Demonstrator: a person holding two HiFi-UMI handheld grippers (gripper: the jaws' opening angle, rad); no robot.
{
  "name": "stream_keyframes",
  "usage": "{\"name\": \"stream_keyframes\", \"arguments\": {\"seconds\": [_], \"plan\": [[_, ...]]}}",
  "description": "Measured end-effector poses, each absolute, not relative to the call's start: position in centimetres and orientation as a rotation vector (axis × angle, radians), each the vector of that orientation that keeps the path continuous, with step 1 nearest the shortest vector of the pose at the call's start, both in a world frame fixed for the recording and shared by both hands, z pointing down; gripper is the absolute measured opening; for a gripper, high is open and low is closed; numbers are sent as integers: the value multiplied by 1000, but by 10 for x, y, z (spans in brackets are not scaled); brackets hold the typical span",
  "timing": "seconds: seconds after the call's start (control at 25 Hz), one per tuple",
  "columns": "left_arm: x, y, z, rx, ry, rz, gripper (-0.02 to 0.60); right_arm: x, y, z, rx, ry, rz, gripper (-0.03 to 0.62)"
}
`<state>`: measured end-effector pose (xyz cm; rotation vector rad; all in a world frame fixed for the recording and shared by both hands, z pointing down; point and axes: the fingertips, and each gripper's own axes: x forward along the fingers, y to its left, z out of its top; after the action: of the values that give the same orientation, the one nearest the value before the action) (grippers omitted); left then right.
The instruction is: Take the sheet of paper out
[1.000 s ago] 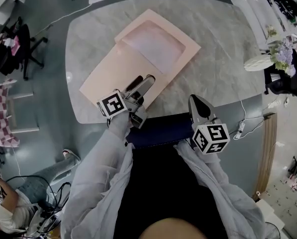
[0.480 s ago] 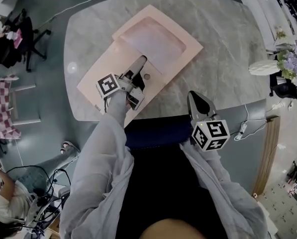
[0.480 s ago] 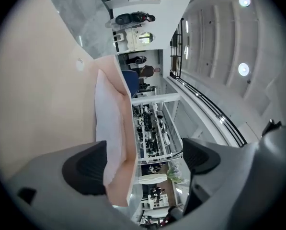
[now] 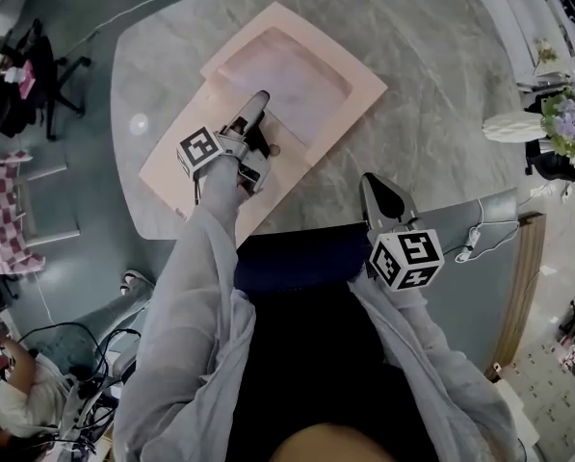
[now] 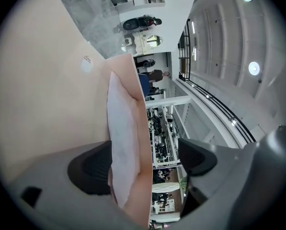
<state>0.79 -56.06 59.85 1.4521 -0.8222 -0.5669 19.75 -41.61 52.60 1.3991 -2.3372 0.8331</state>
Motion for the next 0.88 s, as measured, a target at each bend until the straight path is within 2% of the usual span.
{"name": "stream_keyframes", "arguments": {"seconds": [0.28,0.6,0.64,0.72,0.88], "plan": [[15,-573,608,1479,-842,-486,416,196,-423,529,1391,-2343,847,8],[15,-584,618,1501,-861,-420,337,201,-426,535,1405,-2321,864,8],[15,-584,623,1500,-878,-384,304,203,-426,536,1408,-2318,865,8],[13,-584,634,1489,-930,-295,177,205,-427,536,1414,-2316,868,8],[12,-585,648,1464,-1002,-160,99,206,-429,537,1419,-2319,871,8]]}}
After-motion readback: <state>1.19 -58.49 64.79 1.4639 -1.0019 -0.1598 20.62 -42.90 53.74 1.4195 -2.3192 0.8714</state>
